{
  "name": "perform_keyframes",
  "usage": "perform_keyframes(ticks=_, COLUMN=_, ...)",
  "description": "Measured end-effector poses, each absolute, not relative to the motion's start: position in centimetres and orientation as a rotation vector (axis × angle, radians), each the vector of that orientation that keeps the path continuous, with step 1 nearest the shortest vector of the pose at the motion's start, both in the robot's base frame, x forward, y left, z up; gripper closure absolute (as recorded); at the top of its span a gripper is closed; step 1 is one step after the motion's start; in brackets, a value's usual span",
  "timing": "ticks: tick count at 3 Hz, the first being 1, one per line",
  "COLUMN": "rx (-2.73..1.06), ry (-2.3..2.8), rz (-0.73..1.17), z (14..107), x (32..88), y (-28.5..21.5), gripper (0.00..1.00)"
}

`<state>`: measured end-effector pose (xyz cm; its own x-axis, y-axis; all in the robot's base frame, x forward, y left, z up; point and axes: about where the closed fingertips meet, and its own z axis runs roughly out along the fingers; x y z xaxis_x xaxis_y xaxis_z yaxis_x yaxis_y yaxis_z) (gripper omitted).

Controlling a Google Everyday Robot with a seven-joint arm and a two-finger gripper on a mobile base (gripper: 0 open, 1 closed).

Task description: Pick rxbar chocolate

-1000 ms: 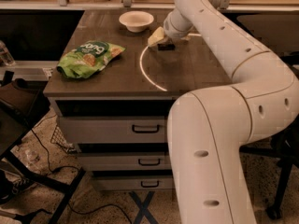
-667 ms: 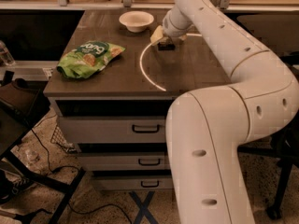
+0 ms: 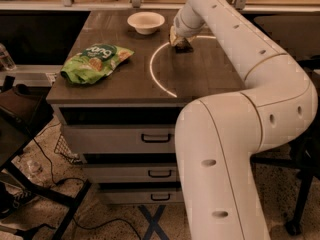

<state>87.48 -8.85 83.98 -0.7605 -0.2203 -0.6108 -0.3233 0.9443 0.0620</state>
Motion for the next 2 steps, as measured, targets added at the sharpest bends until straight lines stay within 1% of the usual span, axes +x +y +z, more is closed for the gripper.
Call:
perform_keyframes(ticks=1, rx=-0.423, ry=2.443, rz=0.200, z=85.2, x=87.5, y=-8.0, gripper=1.00)
perform_keyframes(ticks=2, rx=-0.474, ry=2.393, rz=0.126, z=89.5, x=87.2, y=-7.7, gripper=1.00)
